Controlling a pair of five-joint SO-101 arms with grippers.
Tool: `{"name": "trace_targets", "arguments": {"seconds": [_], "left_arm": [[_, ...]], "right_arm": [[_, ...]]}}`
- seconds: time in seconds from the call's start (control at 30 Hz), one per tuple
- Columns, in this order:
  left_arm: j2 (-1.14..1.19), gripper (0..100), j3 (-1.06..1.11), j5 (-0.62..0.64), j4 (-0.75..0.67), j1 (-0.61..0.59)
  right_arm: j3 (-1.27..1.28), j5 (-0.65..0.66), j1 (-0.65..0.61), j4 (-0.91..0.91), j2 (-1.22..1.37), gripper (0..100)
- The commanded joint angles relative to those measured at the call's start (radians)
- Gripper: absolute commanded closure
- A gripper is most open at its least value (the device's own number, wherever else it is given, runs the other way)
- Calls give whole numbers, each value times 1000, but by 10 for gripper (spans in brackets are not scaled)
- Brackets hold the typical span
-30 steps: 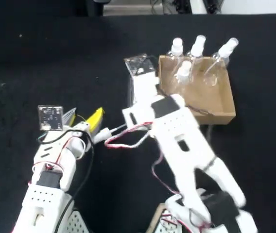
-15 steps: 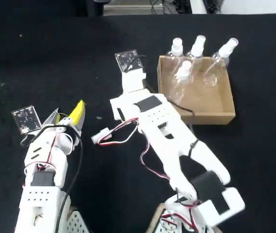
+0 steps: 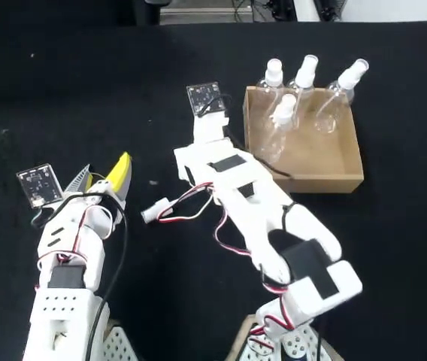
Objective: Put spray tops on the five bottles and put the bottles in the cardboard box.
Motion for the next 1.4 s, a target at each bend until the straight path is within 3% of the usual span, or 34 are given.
{"name": "trace_targets", "arguments": {"seconds": [0.0, 0.43, 0.6, 0.7, 0.93, 1.17, 1.37], "left_arm": [[-9, 729, -51, 9, -32, -7], [-14, 729, -50, 8, -32, -5], [-12, 729, -50, 8, -32, -5], [-12, 729, -50, 8, -32, -5], [-12, 729, -50, 8, -32, -5], [-15, 729, -50, 6, -32, 18], [-17, 729, -27, -31, -38, 50]], "right_arm": [[-8, -9, 20, -66, 27, 672], [-10, -3, 28, -106, 70, 675], [-4, -3, 20, -100, 68, 849], [-18, -2, 17, -31, 61, 932], [-102, 51, 25, 210, 36, 920], [-137, 164, 25, 505, -269, 920], [7, 330, 25, 542, -532, 920]]}}
